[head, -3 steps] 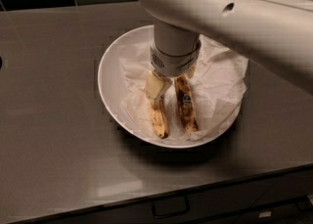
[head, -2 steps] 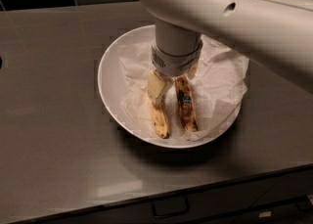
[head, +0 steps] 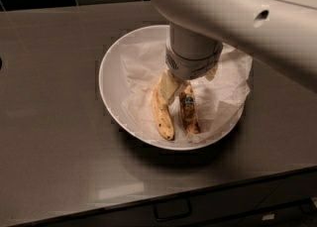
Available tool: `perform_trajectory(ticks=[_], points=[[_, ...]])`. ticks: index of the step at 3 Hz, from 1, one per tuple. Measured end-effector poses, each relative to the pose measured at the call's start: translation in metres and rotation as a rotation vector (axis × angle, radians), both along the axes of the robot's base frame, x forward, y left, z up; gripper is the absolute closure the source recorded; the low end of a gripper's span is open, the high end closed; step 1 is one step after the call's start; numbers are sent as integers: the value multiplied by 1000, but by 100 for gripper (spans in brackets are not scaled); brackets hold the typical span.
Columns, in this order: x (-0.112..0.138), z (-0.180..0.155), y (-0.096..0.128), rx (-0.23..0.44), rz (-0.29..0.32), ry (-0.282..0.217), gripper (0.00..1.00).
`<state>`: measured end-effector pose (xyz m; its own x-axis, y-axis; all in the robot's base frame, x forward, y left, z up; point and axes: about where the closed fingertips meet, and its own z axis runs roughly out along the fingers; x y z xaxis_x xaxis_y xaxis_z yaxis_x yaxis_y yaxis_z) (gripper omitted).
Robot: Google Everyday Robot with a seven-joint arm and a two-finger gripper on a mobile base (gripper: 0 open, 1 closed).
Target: Pick banana from white bowl
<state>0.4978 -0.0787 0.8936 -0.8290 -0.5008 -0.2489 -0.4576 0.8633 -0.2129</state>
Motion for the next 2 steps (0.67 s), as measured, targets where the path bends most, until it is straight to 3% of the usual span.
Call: perform_trajectory(ticks=[1,2], points=[[1,3,3,-1,-20,-16,34],[1,3,3,-1,-19,-16,49]])
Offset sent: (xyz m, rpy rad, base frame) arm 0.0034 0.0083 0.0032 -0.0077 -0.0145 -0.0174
